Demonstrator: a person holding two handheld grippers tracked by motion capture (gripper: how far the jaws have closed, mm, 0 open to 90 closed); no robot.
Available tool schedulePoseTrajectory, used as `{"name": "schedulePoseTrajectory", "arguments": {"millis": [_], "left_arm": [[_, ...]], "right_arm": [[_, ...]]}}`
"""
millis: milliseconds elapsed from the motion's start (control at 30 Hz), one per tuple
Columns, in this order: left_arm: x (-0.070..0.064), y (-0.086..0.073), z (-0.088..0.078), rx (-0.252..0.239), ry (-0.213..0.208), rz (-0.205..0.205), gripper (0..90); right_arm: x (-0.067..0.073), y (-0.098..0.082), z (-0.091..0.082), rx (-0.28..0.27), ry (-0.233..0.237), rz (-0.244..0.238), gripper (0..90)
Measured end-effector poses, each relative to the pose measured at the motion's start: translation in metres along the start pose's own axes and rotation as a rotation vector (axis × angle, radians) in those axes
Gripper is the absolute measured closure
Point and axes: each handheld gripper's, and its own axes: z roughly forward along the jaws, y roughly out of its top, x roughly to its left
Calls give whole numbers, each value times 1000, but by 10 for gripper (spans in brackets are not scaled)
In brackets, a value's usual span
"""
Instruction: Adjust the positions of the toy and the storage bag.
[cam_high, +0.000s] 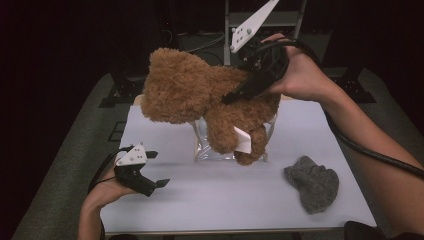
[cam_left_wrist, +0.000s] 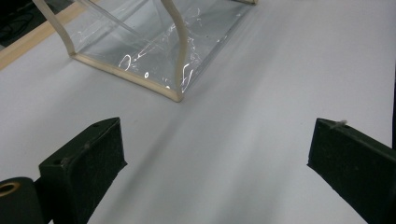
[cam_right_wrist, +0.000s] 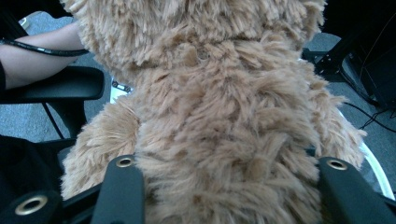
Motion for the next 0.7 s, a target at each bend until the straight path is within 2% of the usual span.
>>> {"name": "schedulePoseTrajectory", "arguments": {"millis": [233,700], "left_arm": [[1,-2,0,-5,1,-9,29],[4,-4,-2,-7,6,-16,30]], "right_arm": [[-23,7,2,13,-8,27,481],[-80,21,9,30,-52,94,480]]}}
